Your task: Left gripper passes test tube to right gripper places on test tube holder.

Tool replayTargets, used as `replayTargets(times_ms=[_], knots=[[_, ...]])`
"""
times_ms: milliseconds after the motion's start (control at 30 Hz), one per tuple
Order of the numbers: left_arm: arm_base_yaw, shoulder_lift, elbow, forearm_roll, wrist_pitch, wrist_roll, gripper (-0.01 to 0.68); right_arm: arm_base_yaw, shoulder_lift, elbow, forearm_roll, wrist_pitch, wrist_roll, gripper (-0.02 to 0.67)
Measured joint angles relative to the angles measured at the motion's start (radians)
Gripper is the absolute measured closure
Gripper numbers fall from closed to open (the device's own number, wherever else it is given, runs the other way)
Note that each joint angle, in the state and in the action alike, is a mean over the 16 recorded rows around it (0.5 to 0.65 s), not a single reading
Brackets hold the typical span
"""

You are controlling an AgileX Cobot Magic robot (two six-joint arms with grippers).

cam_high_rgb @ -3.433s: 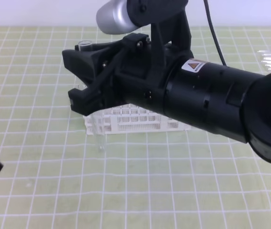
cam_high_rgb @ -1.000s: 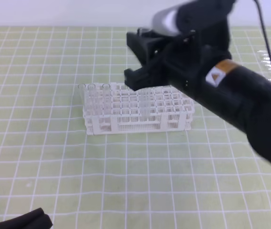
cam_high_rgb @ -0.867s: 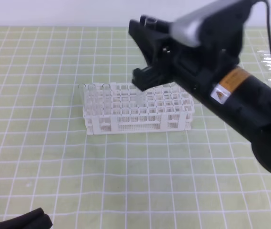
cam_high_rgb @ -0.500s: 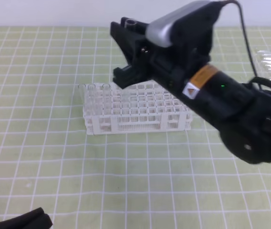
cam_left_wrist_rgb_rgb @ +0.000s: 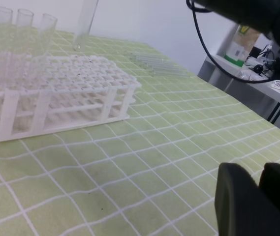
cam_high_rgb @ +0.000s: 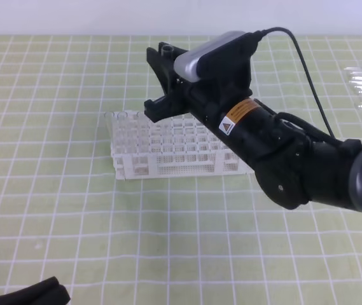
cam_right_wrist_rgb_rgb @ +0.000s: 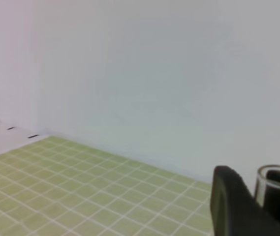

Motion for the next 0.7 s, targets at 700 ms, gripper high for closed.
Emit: replayTargets(times_ms=[700], knots=[[0.0,-0.001,-0.001,0.0,0.005,-0.001,0.664,-0.013,0.147,-0.064,-0.012,-0.054,0.017,0.64]])
